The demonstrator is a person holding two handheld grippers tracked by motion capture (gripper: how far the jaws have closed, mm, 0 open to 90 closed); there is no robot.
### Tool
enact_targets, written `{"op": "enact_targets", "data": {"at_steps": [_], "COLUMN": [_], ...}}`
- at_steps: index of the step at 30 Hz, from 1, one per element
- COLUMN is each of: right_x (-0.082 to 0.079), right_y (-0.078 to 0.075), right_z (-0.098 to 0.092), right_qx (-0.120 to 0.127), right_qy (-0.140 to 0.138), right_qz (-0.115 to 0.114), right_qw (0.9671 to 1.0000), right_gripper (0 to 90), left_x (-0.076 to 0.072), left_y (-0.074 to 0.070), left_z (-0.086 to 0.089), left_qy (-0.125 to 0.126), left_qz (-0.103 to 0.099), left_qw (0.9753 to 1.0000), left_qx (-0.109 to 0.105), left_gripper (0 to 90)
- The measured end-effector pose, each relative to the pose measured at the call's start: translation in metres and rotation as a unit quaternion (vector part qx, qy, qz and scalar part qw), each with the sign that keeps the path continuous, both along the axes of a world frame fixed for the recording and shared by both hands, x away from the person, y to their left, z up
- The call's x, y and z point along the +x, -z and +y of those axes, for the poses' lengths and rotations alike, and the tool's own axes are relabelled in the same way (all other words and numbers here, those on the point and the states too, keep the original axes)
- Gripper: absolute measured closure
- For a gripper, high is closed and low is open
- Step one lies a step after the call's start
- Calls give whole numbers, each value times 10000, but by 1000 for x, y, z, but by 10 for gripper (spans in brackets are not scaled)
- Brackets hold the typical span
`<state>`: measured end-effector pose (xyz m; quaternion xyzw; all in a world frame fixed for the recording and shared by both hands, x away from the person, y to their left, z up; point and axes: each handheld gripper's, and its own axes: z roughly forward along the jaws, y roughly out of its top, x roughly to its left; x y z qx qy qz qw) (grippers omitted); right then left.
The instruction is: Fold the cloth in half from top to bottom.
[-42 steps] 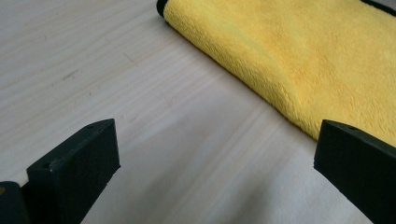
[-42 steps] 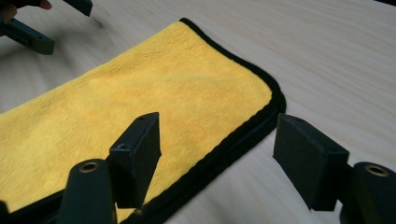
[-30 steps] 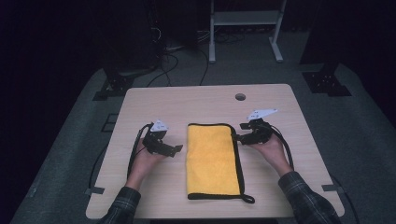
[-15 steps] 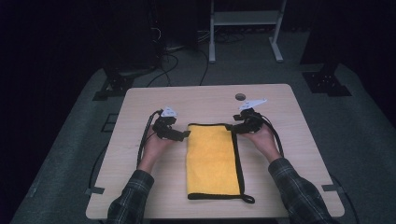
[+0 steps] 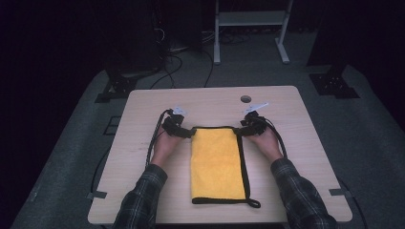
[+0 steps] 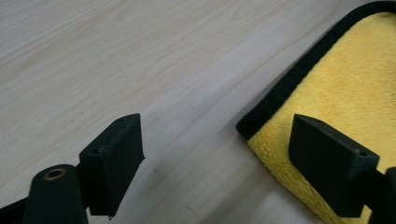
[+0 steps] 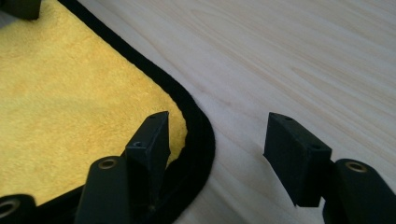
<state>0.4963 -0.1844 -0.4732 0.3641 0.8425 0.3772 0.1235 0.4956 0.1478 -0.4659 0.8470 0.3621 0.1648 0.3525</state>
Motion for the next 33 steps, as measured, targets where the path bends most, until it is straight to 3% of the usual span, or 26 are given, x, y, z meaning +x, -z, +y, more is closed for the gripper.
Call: {"op": "enact_targets", "data": {"at_steps": [3, 7, 17, 22, 27, 33], "right_x": [0, -3, -4, -4, -5, -4], "right_y": [3, 3, 1, 2, 1, -11], "right_z": [1, 2, 4, 4, 5, 3], "right_qx": [-57, -42, 95, 193, 152, 212], "right_qy": [-36, -119, -277, -324, -299, -154], "right_qz": [-1, -33, 220, 305, 282, -41], "right_qw": [10000, 9999, 9993, 9988, 9990, 9996], "right_gripper": [418, 485, 737, 813, 826, 828], "left_x": [2, 3, -1, -2, -4, -3], "left_y": [5, 7, 3, 3, 0, -22], "left_z": [0, 0, -4, -5, -9, -10], "left_qy": [63, 129, 726, 715, 694, 677], "left_qz": [90, 150, 339, 526, 313, -81], "left_qw": [9999, 9998, 9967, 9955, 9971, 9976], "left_qx": [104, -9, -149, -337, -81, -119], "left_gripper": [200, 243, 679, 813, 834, 832]}}
